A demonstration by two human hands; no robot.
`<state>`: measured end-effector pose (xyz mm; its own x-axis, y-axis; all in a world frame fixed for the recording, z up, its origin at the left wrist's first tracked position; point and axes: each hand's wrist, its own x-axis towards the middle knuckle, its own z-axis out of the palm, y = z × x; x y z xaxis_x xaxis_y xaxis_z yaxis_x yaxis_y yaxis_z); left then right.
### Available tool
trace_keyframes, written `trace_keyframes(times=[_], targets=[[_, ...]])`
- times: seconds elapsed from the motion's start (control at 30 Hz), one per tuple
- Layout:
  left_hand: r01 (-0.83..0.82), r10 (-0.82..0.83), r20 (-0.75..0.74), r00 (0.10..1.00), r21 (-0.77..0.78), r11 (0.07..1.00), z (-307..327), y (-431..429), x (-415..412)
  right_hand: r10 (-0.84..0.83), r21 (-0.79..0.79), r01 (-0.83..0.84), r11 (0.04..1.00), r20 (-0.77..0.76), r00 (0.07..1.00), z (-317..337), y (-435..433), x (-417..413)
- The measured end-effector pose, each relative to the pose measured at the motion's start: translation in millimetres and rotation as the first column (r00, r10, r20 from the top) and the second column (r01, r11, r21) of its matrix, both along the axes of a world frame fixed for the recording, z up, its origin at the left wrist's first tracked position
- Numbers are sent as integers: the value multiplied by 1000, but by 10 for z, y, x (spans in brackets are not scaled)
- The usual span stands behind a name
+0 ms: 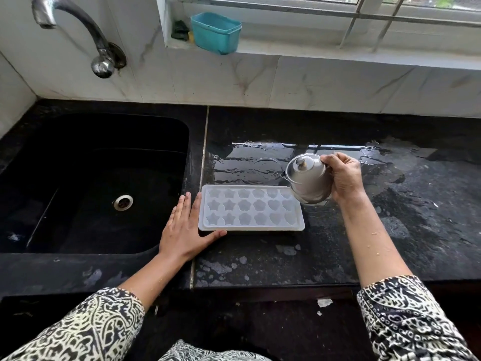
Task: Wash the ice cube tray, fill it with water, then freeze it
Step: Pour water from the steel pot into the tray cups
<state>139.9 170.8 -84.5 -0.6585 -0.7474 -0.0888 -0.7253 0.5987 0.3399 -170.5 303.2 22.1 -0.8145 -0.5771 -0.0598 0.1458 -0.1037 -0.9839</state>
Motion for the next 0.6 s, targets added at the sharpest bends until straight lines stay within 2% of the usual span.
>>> trace_keyframes(times=[0.23, 0.6], targets=[[0, 0, -1, 1000, -9, 1000, 12, 22, 8, 26, 130, -8, 992, -135, 990, -9, 52, 10], [-1, 1, 9, 1000, -9, 1000, 12, 25, 1, 73, 181, -41, 983, -174, 982, 19, 36, 27]])
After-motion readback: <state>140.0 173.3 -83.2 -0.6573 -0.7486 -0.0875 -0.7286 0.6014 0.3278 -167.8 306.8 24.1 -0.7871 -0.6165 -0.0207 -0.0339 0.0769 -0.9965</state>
